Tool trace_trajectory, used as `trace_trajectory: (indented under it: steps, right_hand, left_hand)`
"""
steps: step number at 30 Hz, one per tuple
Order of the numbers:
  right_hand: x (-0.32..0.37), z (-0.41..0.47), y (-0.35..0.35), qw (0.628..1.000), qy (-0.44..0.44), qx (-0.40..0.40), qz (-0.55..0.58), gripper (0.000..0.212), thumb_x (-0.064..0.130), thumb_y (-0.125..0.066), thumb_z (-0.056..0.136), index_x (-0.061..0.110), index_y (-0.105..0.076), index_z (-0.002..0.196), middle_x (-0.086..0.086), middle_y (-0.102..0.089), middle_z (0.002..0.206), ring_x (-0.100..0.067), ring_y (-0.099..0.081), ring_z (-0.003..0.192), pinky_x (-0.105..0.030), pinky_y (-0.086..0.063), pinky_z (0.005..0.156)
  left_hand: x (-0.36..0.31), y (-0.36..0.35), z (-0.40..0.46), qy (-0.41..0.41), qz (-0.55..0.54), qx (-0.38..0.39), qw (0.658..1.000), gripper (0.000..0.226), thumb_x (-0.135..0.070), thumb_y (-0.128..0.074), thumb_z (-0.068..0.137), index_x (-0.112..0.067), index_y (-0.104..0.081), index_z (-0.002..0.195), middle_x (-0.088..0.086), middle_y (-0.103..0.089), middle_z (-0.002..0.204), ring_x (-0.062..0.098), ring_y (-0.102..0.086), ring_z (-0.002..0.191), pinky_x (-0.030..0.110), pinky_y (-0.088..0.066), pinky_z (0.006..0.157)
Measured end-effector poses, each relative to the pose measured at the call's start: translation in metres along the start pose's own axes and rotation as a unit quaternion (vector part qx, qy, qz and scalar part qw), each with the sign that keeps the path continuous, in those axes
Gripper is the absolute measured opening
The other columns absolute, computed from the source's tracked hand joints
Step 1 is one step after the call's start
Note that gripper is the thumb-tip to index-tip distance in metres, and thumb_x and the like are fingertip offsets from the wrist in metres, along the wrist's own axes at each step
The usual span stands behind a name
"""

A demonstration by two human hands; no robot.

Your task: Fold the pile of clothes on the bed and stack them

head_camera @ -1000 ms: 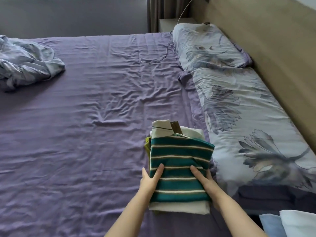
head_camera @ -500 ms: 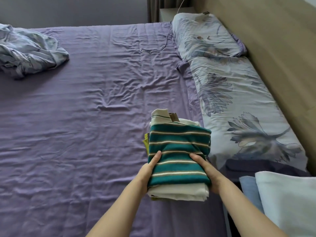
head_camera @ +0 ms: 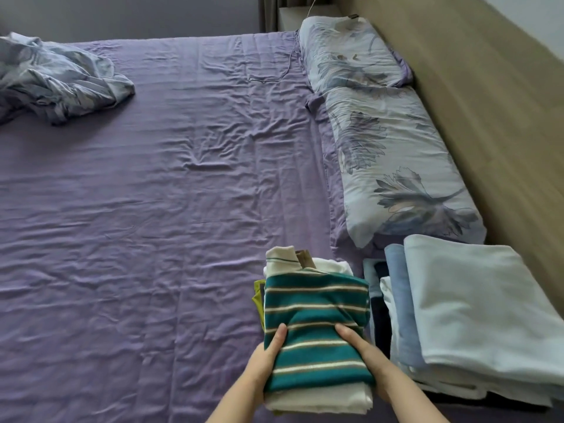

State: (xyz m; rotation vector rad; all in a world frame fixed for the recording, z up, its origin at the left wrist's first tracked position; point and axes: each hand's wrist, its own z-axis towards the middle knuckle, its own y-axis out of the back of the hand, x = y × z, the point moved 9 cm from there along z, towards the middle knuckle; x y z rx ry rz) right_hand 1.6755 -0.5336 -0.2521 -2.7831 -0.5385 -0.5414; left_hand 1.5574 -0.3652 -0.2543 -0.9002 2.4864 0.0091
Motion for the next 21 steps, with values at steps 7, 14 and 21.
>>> trace_trajectory:
  steps: [7, 14, 21]
  right_hand:
    - [-0.021, -0.003, 0.02, 0.988, 0.023, -0.102, -0.113, 0.078, 0.036, -0.083, 0.066, 0.014, -0.048, 0.133, -0.008, -0.06, 0.12, -0.029, -0.057, 0.109, -0.042, -0.043, 0.102]
    - [-0.003, -0.051, 0.006, 0.916, 0.097, -0.163, -0.352, 0.068, 0.034, -0.068, 0.085, 0.011, -0.033, 0.139, -0.011, -0.053, 0.132, -0.028, -0.054, 0.116, -0.034, -0.046, 0.094]
    - [0.051, -0.149, -0.024, 0.771, 0.186, -0.198, -0.575, 0.045, 0.034, -0.054, 0.09, 0.017, -0.041, 0.13, -0.003, -0.059, 0.118, -0.021, -0.057, 0.106, -0.037, -0.049, 0.092]
  left_hand:
    - [0.039, 0.004, 0.002, 0.071, 0.089, -0.092, 0.989, 0.069, -0.06, -0.059, 0.083, -0.006, -0.055, 0.126, 0.012, -0.063, 0.12, 0.028, -0.059, 0.109, 0.037, -0.046, 0.098]
    - [0.007, 0.01, -0.052, -0.039, 0.288, -0.156, 0.944, 0.036, -0.038, -0.053, 0.093, -0.015, -0.051, 0.12, 0.001, -0.059, 0.106, 0.019, -0.058, 0.096, 0.031, -0.049, 0.084]
    - [-0.069, -0.023, -0.135, -0.197, 0.46, -0.148, 0.853, 0.033, -0.034, -0.05, 0.093, -0.023, -0.046, 0.124, 0.0, -0.06, 0.118, 0.018, -0.058, 0.104, 0.039, -0.05, 0.092]
